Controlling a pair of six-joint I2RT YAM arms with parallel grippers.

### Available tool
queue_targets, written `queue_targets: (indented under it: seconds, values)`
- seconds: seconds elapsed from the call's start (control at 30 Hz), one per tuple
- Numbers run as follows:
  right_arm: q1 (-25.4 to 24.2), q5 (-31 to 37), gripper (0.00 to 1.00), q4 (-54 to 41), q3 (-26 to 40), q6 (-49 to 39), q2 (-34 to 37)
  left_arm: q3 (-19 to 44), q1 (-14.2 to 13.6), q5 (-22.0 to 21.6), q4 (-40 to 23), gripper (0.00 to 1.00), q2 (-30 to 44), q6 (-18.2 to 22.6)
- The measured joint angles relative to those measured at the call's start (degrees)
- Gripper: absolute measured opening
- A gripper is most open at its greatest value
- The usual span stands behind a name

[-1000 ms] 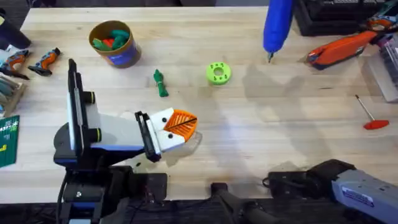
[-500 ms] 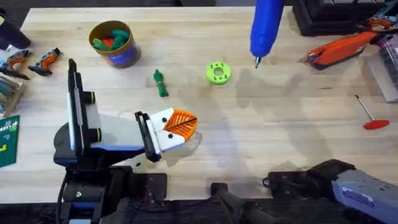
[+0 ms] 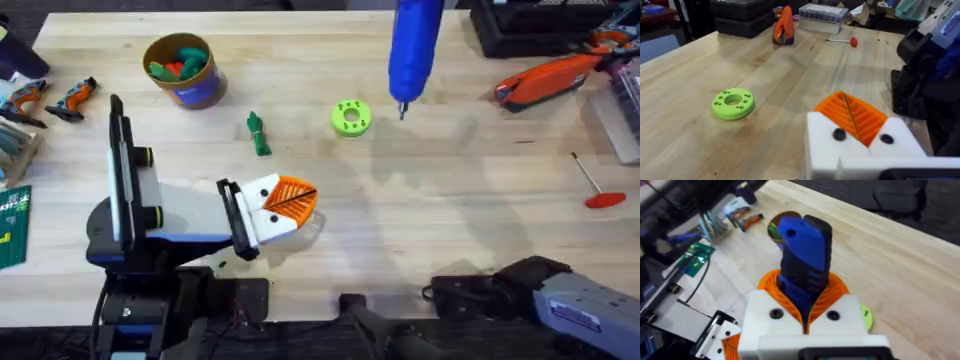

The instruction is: Pick up the gripper from the table and insert it into the empty holder that is missing its gripper. Then pick up a screw, insert it into the mounting hole, and use the screwdriver to tighten it. Finally, clean up the table by picking up the vegetable and placing it into the bucket.

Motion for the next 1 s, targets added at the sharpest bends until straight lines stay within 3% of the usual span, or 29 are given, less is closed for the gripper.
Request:
queue_targets:
  seconds: [0.33,0.57,0.83,1.0]
  values:
    - [0.74,-11.93,0.025,15.94,-2.63,0.37,0.02,0.00,0.00,0.00,0.00,0.012,-0.02,0.00]
    - [6.35,-16.35,0.025,34.96,-13.24,4.87,0.02,0.00,0.00,0.00,0.00,0.012,-0.02,0.00]
    - [12.76,-17.92,0.025,65.07,-27.41,14.14,0.04,0.00,0.00,0.00,0.00,0.012,-0.01,0.00]
    - [16.32,-18.63,0.025,72.51,-33.09,17.50,0.05,0.00,0.00,0.00,0.00,0.012,-0.01,0.00]
